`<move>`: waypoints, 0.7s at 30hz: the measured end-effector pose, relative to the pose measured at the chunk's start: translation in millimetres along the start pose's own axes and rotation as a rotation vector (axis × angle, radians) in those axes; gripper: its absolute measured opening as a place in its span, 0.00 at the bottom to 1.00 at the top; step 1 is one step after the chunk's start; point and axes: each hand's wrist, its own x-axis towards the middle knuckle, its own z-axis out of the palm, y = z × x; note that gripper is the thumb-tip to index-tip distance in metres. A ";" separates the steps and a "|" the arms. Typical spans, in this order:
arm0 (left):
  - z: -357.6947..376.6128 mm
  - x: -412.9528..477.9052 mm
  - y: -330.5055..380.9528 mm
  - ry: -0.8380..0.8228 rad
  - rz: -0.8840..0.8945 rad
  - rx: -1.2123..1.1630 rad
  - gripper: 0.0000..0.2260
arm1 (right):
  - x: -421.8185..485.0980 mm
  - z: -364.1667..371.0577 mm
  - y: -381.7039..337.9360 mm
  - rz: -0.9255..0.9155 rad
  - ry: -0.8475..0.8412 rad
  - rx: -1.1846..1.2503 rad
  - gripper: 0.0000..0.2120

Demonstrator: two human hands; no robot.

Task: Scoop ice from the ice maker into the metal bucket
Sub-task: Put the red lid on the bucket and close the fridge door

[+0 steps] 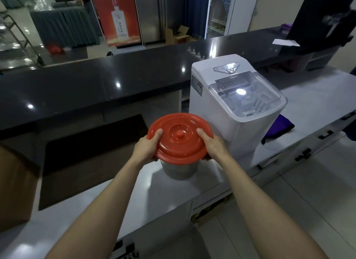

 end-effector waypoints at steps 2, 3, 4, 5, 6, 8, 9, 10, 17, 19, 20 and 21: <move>1.5 0.3 0.5 0.047 0.002 0.012 0.21 | 5.7 -0.1 1.5 0.003 -0.030 -0.037 0.31; 1.7 -0.4 0.6 0.052 -0.002 -0.003 0.22 | 7.9 -0.4 2.1 0.010 -0.046 -0.053 0.33; 1.8 -0.5 0.5 0.050 -0.009 -0.017 0.23 | 9.8 -1.3 2.3 0.022 -0.060 -0.060 0.33; 1.8 -0.5 0.1 0.051 -0.018 -0.024 0.24 | 12.7 -1.6 3.5 0.026 -0.072 -0.062 0.34; 1.5 -0.9 -0.7 0.055 -0.023 -0.028 0.25 | 13.0 -2.9 3.7 0.021 -0.082 -0.064 0.34; 1.4 -5.3 -1.7 0.075 -0.021 -0.027 0.23 | 11.4 -4.7 3.9 0.003 -0.094 -0.068 0.33; 1.7 -8.0 -1.5 0.085 -0.010 -0.005 0.23 | 10.7 -5.7 5.0 -0.009 -0.093 -0.067 0.32; 1.9 -11.0 -1.7 0.091 0.002 0.030 0.25 | 9.1 -6.9 6.7 -0.017 -0.096 -0.063 0.31; 6.2 -40.8 -13.6 0.052 0.049 0.156 0.34 | -15.7 -16.4 28.4 -0.045 -0.111 -0.103 0.36; 11.1 -53.3 -15.1 0.053 0.067 0.175 0.35 | -24.6 -22.4 36.6 -0.063 -0.095 -0.097 0.35; 13.5 -59.5 -15.1 0.056 0.075 0.180 0.35 | -27.8 -24.4 40.8 -0.068 -0.095 -0.098 0.34; 16.6 -68.4 -16.3 0.066 0.081 0.186 0.35 | -31.7 -26.5 46.9 -0.071 -0.096 -0.092 0.32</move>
